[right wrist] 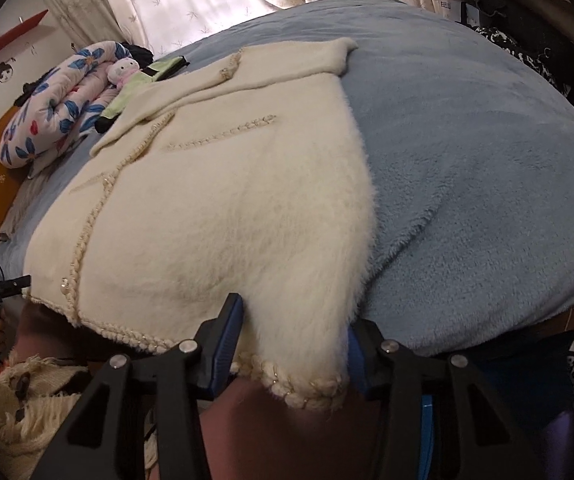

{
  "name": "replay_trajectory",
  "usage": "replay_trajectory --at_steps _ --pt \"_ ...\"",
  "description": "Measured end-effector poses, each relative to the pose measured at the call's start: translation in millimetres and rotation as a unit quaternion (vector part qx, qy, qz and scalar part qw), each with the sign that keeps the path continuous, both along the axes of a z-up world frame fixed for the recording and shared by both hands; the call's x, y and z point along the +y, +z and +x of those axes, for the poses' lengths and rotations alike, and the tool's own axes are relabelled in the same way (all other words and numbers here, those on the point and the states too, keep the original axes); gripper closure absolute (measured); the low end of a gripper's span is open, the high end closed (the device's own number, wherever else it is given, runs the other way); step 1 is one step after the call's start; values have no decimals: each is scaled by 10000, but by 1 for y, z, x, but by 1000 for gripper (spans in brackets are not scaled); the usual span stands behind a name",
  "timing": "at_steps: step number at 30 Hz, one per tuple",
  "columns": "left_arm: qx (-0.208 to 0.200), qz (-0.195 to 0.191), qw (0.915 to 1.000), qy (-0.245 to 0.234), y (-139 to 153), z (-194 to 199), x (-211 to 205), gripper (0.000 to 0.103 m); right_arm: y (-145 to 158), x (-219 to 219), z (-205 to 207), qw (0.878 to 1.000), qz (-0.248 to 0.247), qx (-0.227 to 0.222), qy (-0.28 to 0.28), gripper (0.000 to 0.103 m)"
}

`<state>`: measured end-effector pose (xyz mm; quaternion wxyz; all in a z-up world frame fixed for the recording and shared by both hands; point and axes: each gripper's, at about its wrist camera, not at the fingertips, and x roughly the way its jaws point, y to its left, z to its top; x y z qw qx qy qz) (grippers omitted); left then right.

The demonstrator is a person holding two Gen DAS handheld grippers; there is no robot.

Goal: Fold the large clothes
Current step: 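Grasp the cardigan hem with both tools, then lift the hem with both tools, fold it onto the collar, release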

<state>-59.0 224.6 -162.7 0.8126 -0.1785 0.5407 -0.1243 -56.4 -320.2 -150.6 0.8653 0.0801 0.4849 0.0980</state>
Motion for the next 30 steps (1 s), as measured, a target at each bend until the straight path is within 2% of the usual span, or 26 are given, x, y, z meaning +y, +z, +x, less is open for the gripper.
replay_trajectory --at_steps 1,2,4,5,7,8,10,14,18,20,25,30 --pt "70 -3 10000 39 1 1 -2 39 0 2 0 10000 -34 -5 12 68" --pt "142 -12 9999 33 2 2 -4 57 0 4 0 10000 -49 -4 42 79" --pt "231 -63 9997 -31 6 3 -11 80 4 9 0 9998 -187 -18 64 83" --pt "232 -56 9997 -71 10 3 -15 85 7 13 0 9995 -293 -29 82 86" --pt "235 46 9997 -112 18 5 -22 87 15 18 0 9991 -381 -99 122 89" --pt "223 -46 9997 -122 21 5 -23 89 21 20 0 9992 -333 -151 158 89" --pt "52 -532 9985 -134 34 7 -24 90 33 22 0 9993 -160 -275 196 90" --pt "-440 -1066 9933 -8 65 16 -29 90 63 25 11 9978 316 -547 214 90" --pt "-907 -1826 9781 416 96 41 -23 90 93 26 31 9939 689 -859 114 90" --pt "-998 -2004 9726 621 106 57 -20 90 108 24 47 9909 916 -987 -13 90" --pt "-1049 -1990 9679 1121 130 110 -4 90 139 16 99 9852 1176 -1202 -324 90" --pt "-989 -1842 9655 1551 143 180 12 90 151 -1 173 9807 1337 -1169 -820 90"
